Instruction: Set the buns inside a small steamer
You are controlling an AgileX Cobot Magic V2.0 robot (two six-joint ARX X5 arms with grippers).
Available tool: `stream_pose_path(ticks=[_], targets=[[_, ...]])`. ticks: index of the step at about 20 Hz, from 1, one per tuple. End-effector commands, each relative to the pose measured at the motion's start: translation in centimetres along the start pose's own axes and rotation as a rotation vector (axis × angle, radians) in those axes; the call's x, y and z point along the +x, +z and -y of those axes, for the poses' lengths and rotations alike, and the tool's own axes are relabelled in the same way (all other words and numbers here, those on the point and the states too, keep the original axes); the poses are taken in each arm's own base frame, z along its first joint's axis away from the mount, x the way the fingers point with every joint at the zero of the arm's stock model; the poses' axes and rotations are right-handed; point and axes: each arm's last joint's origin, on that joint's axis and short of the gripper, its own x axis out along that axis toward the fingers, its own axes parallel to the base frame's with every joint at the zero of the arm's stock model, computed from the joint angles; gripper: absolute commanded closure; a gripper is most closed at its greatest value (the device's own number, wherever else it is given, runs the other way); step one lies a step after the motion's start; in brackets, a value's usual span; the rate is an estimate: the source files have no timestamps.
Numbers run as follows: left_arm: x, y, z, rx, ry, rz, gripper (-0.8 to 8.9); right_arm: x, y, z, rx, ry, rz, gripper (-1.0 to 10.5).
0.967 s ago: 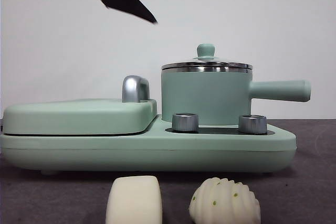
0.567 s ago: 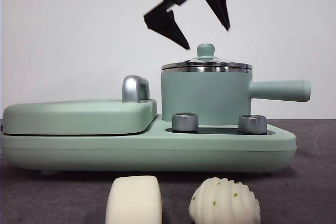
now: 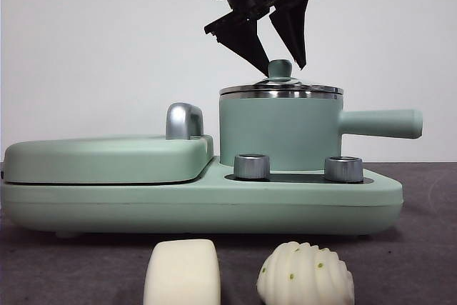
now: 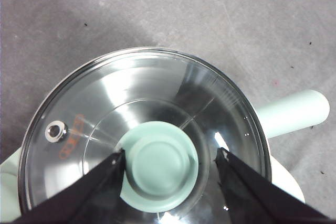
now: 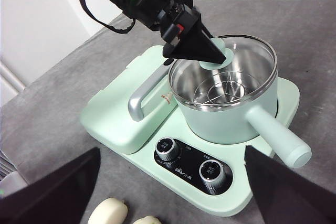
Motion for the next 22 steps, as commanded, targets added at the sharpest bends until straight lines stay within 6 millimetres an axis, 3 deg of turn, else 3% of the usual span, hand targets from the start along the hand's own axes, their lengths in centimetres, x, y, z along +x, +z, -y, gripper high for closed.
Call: stream_pose_path(ticks=[1,2,9,11,14,16,22], targets=[[0.8,0.4,0.3,0.032,0.011,0.007,5.72,-0.2,0.5,-0.3,-0.005,0.004,0.015,5.1],[0.8,0.4,0.2,0.035,0.022,0.006,6.07,-0.2,0.5,-0.3,-0.005,0.004,0.015,5.1],[1.3,0.2,0.2,0.055,0.023,-0.014,6.20,-0.2,0.5,-0.3,-0.003,0.004,0.015,5.1],[1.3,0.1,0.2,0.054,0.025,-0.022,6.99,-0.2,0.5,-0.3,0.006,0.004,0.015,5.1],[1.4,0.0,0.2,0.054,0.025,-0.028,7.24,-0.2,0.5,-0.3,0.010,0.004,0.015,5.1],[1.4,0.1,0.2,0.054,0.025,-0.023,8.07,-0.2,0.5,-0.3,0.010,0.004,0.015,5.1],[-0.3,1.2,0.3,0.057,0.027,0.022,8.07,-0.2,0.5,-0.2,0.009,0.000,0.015,5.1]])
